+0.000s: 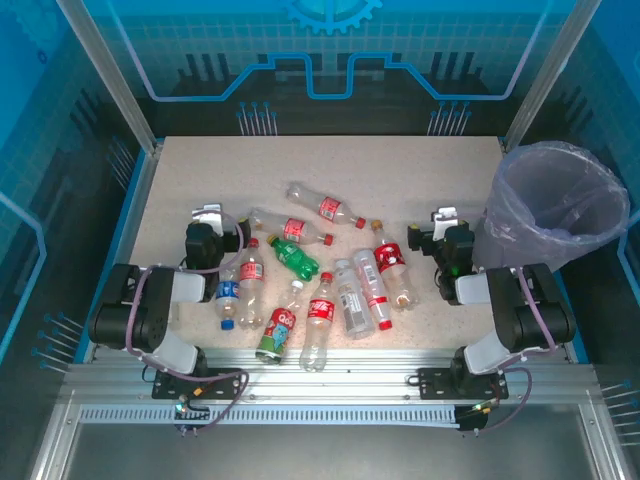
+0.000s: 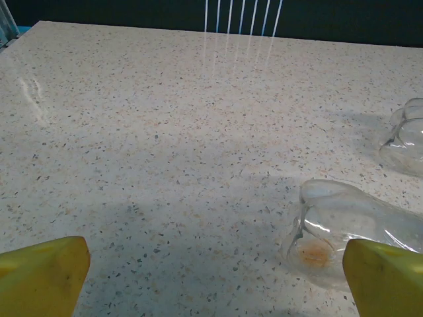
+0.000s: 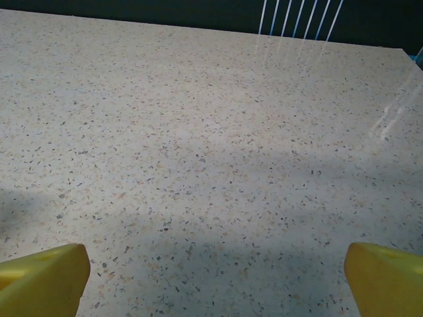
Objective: Put the plastic bottles in the bin
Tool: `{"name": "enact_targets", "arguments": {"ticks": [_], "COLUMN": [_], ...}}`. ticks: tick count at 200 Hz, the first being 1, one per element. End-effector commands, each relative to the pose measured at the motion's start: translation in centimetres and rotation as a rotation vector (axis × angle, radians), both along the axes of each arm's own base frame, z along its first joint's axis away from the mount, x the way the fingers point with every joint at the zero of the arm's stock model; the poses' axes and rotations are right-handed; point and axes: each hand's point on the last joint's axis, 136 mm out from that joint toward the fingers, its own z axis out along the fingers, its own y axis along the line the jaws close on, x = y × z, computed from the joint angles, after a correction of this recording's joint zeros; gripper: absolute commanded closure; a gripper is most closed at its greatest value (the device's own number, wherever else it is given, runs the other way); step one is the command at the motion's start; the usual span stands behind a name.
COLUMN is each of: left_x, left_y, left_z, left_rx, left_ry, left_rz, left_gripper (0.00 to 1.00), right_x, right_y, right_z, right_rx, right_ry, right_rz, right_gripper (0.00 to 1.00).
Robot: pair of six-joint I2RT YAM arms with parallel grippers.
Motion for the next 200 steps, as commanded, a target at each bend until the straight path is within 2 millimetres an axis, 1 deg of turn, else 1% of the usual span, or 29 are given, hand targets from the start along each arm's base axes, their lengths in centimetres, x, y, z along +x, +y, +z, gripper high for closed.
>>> {"name": "enact_targets", "arguments": {"ticks": [1, 159, 171, 186, 200], "left_x": [0.1, 0.1, 0.1, 0.1, 0.1], "left_y": [0.0, 0.0, 0.0, 0.0, 0.0], "left_z": [0.3, 0.3, 0.3, 0.3, 0.3], "left_rx": [0.007, 0.007, 0.007, 0.005, 0.005], "left_ry": [-0.022, -0.023, -0.022, -0.019, -0.019], "left_rz": [-0.016, -0.016, -0.017, -0.015, -0.016], "left_gripper": [0.01, 0.01, 0.01, 0.01, 0.01], "right_x": [0.7, 0.8, 0.8, 0.9, 0.9], "right_y": [0.4, 0.4, 0.5, 1.3, 1.3], "right_z": [1.3, 1.2, 1.3, 1.1, 1.1], "right_rx": [-0.002, 0.013, 0.019, 0.018, 0.024], "right_ry": [-0.044, -0.037, -0.037, -0.025, -0.024], "right_rz": [0.018, 0.031, 0.044, 0.093, 0.096], "right_gripper": [0.0, 0.0, 0.0, 0.0, 0.0]}}
